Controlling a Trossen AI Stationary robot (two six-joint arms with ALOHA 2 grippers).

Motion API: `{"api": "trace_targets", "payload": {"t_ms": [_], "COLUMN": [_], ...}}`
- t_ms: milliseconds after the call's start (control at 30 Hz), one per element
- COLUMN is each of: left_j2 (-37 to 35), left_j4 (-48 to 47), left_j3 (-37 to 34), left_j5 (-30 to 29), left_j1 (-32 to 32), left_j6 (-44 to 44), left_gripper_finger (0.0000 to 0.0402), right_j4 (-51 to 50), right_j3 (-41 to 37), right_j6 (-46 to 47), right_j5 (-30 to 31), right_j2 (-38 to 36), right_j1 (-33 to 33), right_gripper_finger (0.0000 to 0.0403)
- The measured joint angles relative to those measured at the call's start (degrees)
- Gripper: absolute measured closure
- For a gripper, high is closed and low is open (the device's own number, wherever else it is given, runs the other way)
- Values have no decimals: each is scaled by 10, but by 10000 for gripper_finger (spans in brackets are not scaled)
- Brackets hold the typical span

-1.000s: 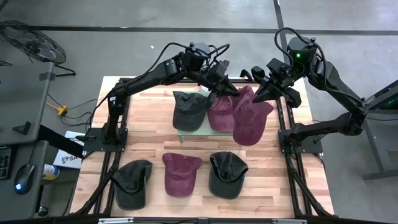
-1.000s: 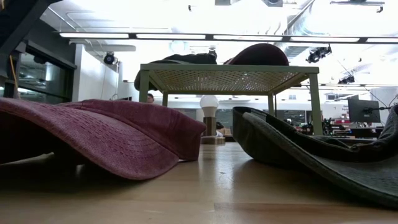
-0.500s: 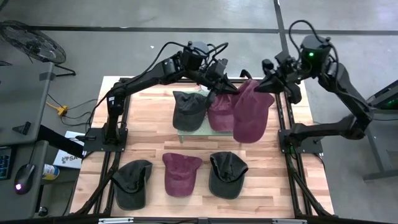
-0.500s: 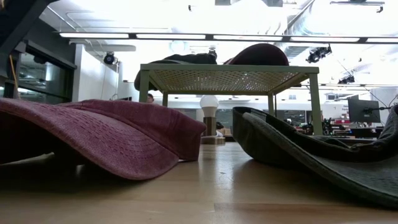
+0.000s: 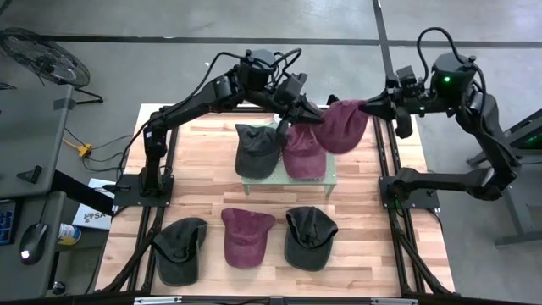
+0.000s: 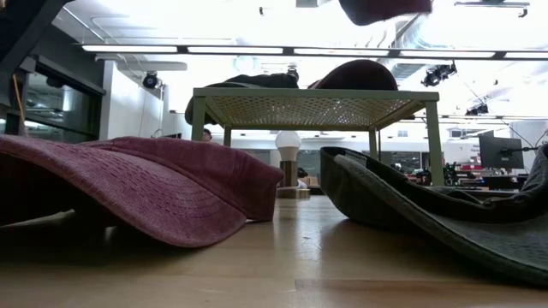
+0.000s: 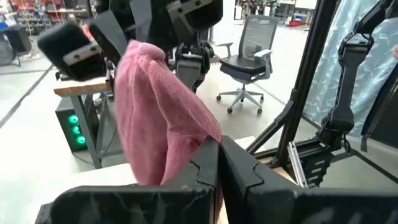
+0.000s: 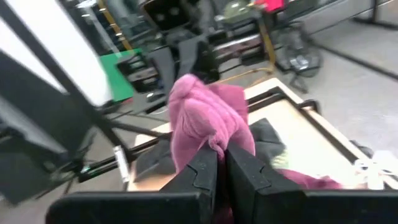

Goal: Pick & Place hat
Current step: Stack the top red cap on top of the red cap on the shelf

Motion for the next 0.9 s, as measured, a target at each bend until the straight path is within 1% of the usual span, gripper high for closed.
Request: {"api": "trace_targets", "payload": {"t_ms": [200,367,500,667,733,800,900], "left_j2": [0,0,0,0,0,0,0], "left_j4": [0,0,-1,2,17,42,71], "left_j3": [0,0,0,0,0,0,0], "left_j5": [-9,-12,-12,-12,-13,-13,-17], "left_j1": [0,0,0,0,0,0,0], "left_j6": [-3,-4,-4,-5,-8,-17,-18], "left_gripper_finger": [401,401,401,402,402,402,402], "right_j4": [0,4,6,6,6,6,6], "right_j3": [0,0,0,0,0,0,0], "right_j6": [-14,-25,-26,-22,-14,-2,15], "right_j5": [74,92,87,82,82,82,97], "right_j2": [-14,-23,-23,-23,-22,-21,-19], "right_j1": [0,0,0,0,2,6,17], "right_gripper_finger": [382,364,323,247,221,204,193]}}
